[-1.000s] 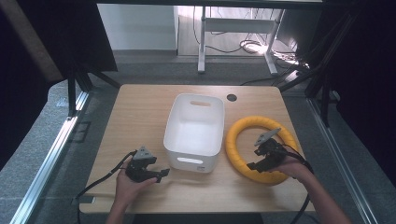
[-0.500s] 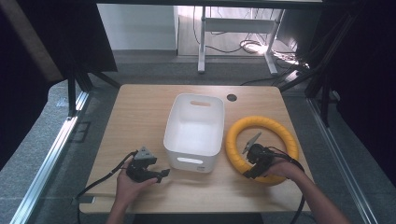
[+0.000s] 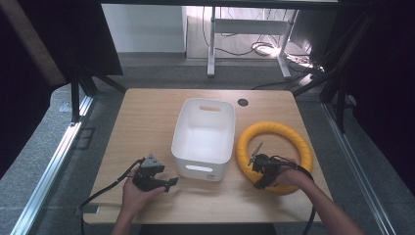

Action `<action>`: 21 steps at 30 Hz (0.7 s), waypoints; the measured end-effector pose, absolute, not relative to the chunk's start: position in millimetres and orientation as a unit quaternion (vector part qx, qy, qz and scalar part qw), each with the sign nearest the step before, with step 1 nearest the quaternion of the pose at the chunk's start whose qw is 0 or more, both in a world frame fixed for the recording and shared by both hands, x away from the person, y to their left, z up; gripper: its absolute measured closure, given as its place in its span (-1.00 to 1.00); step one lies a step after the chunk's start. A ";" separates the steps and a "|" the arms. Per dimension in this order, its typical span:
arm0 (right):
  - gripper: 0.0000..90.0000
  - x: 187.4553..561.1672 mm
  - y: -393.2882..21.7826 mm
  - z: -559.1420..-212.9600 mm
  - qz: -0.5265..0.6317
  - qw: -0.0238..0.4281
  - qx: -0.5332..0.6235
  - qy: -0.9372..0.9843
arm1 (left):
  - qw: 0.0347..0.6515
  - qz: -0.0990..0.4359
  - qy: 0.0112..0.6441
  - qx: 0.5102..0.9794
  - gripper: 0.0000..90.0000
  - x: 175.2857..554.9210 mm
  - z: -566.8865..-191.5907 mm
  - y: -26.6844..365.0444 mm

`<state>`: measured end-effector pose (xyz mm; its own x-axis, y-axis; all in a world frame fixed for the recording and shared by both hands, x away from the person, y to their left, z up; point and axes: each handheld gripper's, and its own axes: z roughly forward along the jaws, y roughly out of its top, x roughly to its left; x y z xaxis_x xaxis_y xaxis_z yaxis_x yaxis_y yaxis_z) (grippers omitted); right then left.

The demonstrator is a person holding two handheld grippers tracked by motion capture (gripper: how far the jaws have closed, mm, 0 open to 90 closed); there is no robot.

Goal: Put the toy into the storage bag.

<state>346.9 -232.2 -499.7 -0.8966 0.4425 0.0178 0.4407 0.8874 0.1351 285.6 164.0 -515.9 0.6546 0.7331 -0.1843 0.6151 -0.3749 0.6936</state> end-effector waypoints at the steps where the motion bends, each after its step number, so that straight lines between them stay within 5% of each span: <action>1: 0.08 347.2 -231.7 -499.6 0.065 0.006 0.226 0.972 | 0.382 0.077 0.408 0.825 -0.45 285.6 -515.9 164.0; 21: 0.13 361.4 -261.9 -467.6 0.206 -0.051 0.279 0.937 | 0.380 0.076 0.409 0.826 -0.45 286.7 -517.7 163.7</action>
<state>361.4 -261.9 -467.6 -0.8390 0.5015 0.2112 0.5438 0.7596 0.3567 286.7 163.7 -517.7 0.6539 0.7337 -0.1846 0.6179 -0.3772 0.6899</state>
